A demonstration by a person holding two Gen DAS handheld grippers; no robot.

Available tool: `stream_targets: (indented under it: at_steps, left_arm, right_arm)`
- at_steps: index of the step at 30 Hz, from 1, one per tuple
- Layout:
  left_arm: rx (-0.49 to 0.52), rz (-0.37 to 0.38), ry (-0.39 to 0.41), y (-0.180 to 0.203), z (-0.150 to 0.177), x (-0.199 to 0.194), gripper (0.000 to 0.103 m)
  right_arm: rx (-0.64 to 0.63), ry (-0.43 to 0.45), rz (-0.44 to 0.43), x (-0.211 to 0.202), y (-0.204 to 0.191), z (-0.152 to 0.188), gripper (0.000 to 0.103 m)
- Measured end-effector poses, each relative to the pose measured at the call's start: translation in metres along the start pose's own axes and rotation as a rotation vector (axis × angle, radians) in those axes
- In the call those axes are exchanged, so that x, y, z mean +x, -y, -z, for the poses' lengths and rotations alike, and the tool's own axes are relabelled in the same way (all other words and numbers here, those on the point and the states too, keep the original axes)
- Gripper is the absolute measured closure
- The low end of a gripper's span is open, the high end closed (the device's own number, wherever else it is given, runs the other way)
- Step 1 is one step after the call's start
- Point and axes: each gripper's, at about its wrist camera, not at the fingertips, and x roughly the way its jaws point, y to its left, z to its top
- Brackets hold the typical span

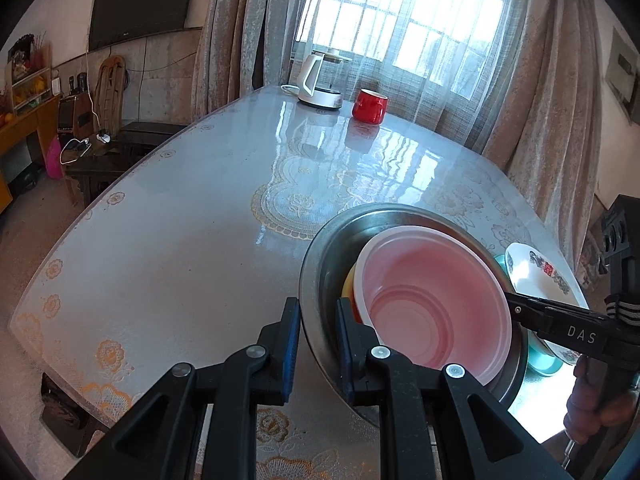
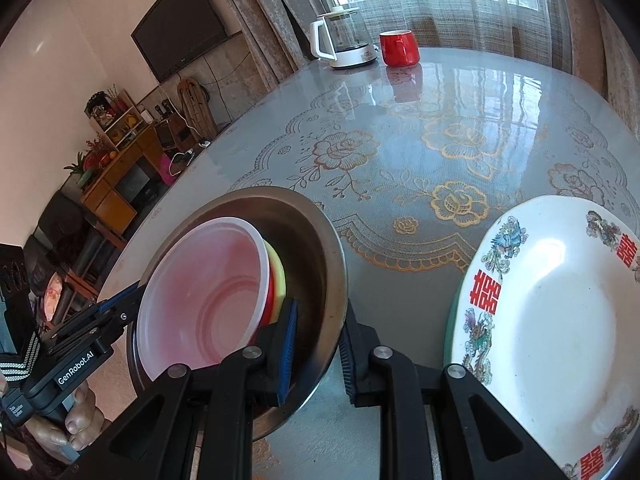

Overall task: Organize plates and bowls
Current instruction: 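Lift the steel basin and carry it over the white plate stack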

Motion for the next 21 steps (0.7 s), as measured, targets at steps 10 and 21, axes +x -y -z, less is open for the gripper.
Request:
stream_targets:
  at_steps: [10, 21]
  left_arm:
    - [0.023, 0.029, 0.016, 0.016, -0.004, -0.011, 0.086]
    - [0.094, 0.085, 0.039, 0.058, -0.022, -0.011, 0.086]
  right_arm:
    - [0.037, 0.045, -0.022, -0.024, 0.014, 0.003, 0.082]
    - [0.096, 0.122, 0.001, -0.061, 0.040, 0.005, 0.082]
